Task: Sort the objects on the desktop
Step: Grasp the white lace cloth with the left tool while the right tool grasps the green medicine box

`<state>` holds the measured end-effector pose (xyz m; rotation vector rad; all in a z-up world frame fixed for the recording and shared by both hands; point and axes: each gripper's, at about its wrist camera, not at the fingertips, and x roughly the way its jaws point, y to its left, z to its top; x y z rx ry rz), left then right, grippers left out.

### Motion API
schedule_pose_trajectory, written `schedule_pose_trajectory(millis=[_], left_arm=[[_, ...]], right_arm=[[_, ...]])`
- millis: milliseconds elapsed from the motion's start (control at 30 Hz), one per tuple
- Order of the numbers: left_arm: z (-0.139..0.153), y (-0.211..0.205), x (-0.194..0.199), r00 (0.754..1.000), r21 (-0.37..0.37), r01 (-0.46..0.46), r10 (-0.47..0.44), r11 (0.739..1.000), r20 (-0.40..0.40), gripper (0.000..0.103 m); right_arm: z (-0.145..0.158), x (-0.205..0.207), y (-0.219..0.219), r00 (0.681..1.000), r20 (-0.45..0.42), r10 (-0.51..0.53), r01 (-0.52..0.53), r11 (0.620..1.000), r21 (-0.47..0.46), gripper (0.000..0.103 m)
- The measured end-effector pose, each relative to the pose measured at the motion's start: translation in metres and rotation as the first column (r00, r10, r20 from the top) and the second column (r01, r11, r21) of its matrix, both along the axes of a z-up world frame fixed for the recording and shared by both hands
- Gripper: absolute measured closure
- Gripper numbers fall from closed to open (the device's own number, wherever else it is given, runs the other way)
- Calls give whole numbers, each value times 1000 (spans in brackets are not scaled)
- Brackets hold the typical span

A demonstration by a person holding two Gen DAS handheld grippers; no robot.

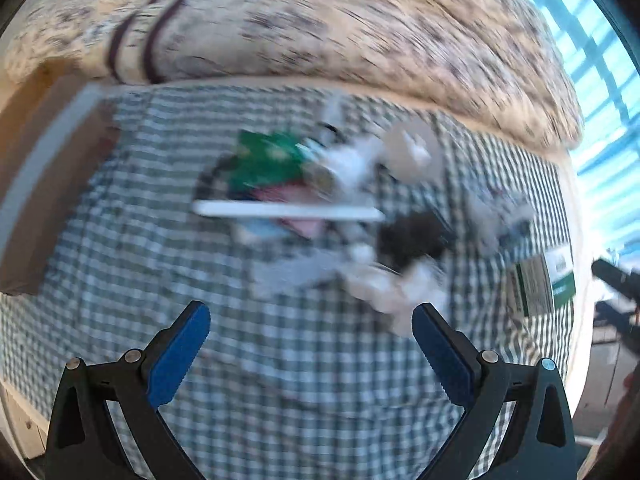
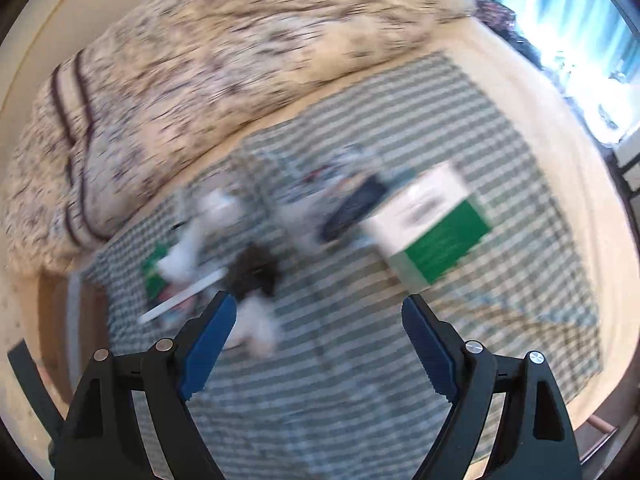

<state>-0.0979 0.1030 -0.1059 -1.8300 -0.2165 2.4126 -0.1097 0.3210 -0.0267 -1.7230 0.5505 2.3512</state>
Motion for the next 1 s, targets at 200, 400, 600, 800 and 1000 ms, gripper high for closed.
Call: schedule_pose_trajectory(millis=[200,400,600,800,1000], left_arm=[[-24,51,7,993,-36,109,-107,993,56,0],[-41,57,6,987,-76,127,-118,989,108,0],[-49,54,-3,988,-103,110,-97,989,120,0],[-54,66,-12,986,-118,138,-125,983,113,0],[-63,77,-18,981,-128,180,-168,975,97,0]], right_arm=[[-23,-26,33,965,67,255,-260,962,85,18],[-42,-39,42,890,143,433,-455,866,210,18],[-57,-27,109,987,162,-22,53,981,-186,18],[-83,-12,126,879,331,-344,456,810,-369,18],[-85,-23,116,809,337,-481,574,768,-284,18]])
